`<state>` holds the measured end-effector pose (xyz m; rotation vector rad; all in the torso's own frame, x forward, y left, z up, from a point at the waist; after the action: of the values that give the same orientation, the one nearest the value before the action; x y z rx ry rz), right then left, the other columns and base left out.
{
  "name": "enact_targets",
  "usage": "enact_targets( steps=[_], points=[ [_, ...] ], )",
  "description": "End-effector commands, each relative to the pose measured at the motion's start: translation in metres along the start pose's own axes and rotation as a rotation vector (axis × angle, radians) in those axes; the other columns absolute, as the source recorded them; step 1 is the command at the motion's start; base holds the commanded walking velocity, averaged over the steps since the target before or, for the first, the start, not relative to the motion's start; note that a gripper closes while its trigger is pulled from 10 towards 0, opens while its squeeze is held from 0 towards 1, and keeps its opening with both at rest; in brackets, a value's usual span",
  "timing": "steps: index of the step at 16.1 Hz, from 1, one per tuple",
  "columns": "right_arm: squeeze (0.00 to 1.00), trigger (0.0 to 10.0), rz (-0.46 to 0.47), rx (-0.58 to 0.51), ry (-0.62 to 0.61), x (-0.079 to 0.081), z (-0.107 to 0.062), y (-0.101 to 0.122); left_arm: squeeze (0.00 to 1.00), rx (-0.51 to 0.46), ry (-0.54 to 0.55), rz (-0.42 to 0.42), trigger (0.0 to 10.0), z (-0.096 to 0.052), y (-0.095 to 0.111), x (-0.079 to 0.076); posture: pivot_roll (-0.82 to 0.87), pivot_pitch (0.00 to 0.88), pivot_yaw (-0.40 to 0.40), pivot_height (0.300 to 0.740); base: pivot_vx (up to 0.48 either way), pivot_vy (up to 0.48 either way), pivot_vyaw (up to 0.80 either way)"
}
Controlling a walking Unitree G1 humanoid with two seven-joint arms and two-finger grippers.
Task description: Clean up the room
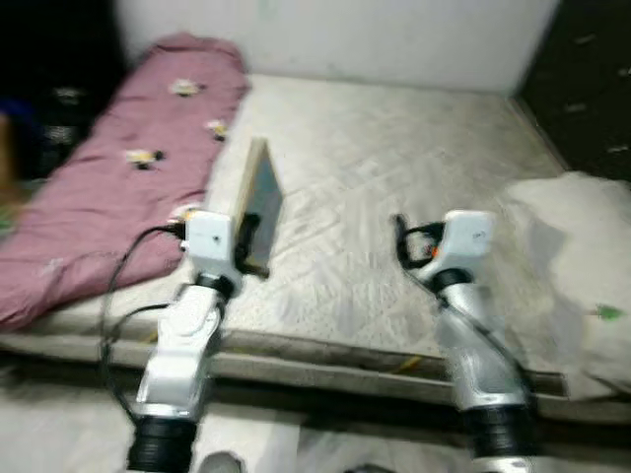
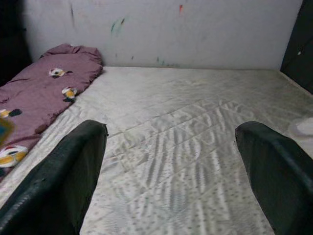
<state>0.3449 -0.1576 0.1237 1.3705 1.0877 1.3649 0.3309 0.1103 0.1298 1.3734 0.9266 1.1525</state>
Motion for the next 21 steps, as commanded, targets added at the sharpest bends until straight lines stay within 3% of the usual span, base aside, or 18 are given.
enact_targets(
  steps=[1,5,16,21],
  points=[
    [0.0,10.0,0.006,-0.017,0.008,0.005,0.001,0.003,0.0,-0.052,0.004,-0.01,10.0,0.001,0.011,0.003,-0.04,0.0,-0.047,0.74,0.0,0.0,0.0],
    [0.0,10.0,0.012,-0.02,-0.001,0.004,0.001,0.003,0.0,-0.085,-0.047,-0.029,10.0,-0.001,0.016,-0.002,-0.04,0.0,-0.048,0.74,0.067,0.0,0.0],
    [0.0,10.0,0.01,-0.022,-0.023,0.0,0.002,0.003,0.0,-0.08,-0.06,-0.032,10.0,-0.002,0.015,-0.002,-0.04,0.0,-0.045,0.74,0.351,0.0,0.0],
    [0.0,10.0,0.003,-0.021,-0.033,-0.002,0.002,0.003,0.0,-0.041,-0.035,-0.03,10.0,-0.005,0.006,-0.003,-0.04,0.0,-0.038,0.74,0.0,0.0,0.0]
  ],
)
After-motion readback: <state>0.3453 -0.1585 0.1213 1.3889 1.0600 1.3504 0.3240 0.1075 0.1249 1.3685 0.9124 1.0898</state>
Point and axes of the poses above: a point about 5 cm out from each wrist's last joint towards the gripper, its own z axis pointing out of the wrist towards the gripper, its own y axis along the axis of the wrist's last joint, x = y × z, the point moved 4 cm from there along z, pointing out of the wrist towards the gripper, and after that the axes turned 10 degrees about z, right-handed, at the moved point
